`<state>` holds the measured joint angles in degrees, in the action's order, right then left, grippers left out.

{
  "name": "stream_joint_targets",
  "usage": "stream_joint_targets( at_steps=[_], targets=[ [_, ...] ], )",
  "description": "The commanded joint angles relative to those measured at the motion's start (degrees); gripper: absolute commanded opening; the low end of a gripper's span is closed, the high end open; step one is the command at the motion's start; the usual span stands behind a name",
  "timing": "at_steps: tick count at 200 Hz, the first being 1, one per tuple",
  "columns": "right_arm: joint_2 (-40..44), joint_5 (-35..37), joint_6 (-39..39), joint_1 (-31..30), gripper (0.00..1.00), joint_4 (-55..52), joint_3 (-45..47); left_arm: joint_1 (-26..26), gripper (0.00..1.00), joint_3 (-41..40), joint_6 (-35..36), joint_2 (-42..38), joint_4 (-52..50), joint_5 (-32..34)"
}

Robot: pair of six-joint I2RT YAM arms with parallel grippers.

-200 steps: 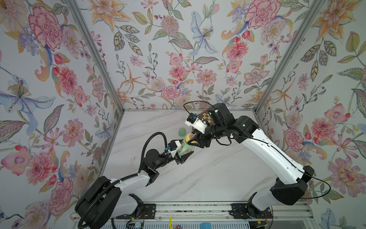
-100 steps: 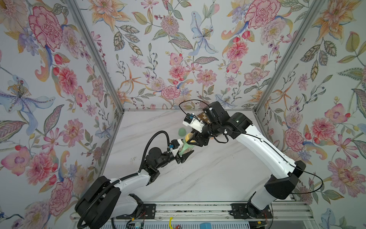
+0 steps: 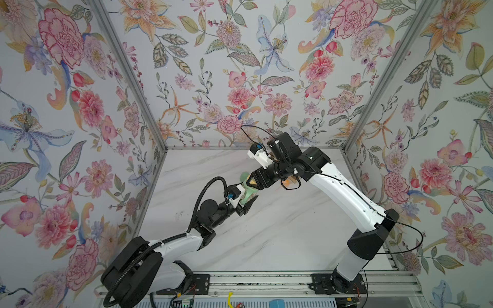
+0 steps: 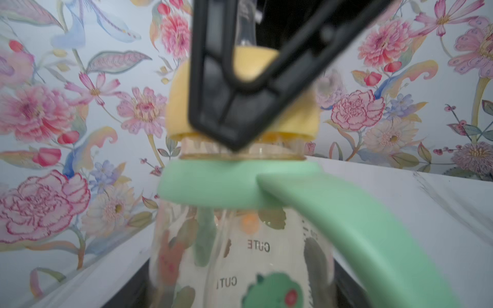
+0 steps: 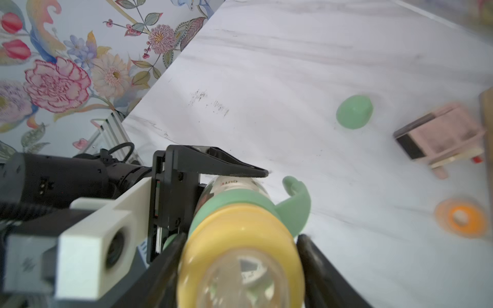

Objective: Assemble the baby bottles
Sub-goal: Screw the nipple onto the baby bottle.

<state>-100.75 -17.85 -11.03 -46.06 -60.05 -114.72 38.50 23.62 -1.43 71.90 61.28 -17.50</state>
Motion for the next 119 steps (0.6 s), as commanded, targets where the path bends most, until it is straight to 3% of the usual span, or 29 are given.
stream_joint_targets(
  at_steps=[1,31,69,100,119],
  targets=[
    [-0.95,0.15,-14.27,-1.5,0.83,-2.23,2.37,1.31,0.0,1.87,2.9,-1.23,19.54,-0.42],
    [5.99,0.6,-19.3,-1.33,1.0,1.75,3.31,1.0,0.0,-1.95,0.35,0.77,25.53,-1.38],
    [16.46,-2.56,-21.23,-0.4,0.99,7.41,9.21,0.48,0.0,-4.3,-2.4,2.09,28.84,-3.39],
    [23.34,-9.15,-14.94,8.27,0.99,7.54,13.39,-0.97,0.0,-6.43,-4.23,1.79,29.8,-8.36],
    [24.5,-18.54,-2.14,16.63,0.99,7.49,14.96,-1.28,0.0,-8.28,-4.58,1.32,31.23,-12.31]
  ],
)
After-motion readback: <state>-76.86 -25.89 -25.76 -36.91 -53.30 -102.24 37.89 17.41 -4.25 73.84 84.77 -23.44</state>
